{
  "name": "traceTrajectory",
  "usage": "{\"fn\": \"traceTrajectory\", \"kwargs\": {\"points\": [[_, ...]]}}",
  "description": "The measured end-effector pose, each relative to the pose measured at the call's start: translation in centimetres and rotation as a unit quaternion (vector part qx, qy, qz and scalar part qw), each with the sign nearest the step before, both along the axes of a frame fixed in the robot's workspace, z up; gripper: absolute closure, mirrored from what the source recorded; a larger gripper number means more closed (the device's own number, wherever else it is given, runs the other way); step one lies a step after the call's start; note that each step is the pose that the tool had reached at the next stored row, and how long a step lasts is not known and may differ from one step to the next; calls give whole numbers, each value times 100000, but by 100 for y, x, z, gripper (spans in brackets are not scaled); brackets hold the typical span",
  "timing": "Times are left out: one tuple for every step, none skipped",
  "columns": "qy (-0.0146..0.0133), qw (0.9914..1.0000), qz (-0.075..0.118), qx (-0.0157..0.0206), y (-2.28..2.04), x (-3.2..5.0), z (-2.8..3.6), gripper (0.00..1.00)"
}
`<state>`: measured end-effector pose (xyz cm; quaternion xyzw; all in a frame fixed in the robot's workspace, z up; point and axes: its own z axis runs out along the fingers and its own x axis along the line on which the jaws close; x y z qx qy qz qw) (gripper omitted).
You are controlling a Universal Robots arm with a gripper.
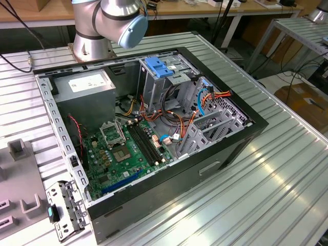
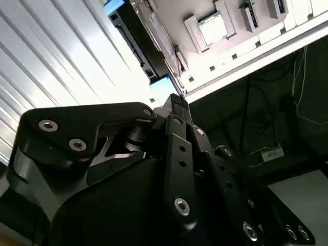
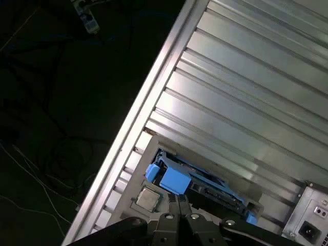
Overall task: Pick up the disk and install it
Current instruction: 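Pick up the disk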
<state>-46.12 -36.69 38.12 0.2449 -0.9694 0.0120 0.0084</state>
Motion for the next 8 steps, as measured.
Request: {"fn": "traceTrajectory", "kwargs": {"points": [[1, 99973, 2341, -1, 0, 0, 0, 89], [0, 99952, 3103, 0, 0, 0, 0, 89], [1, 99924, 3886, 0, 0, 0, 0, 89], [2, 99893, 4627, 0, 0, 0, 0, 89], [-1, 99853, 5414, -1, 0, 0, 0, 89], [1, 99810, 6156, -1, 0, 0, 0, 89], [1, 99761, 6917, -1, 0, 0, 0, 89], [2, 99653, 8324, -1, 0, 0, 0, 89]]}}
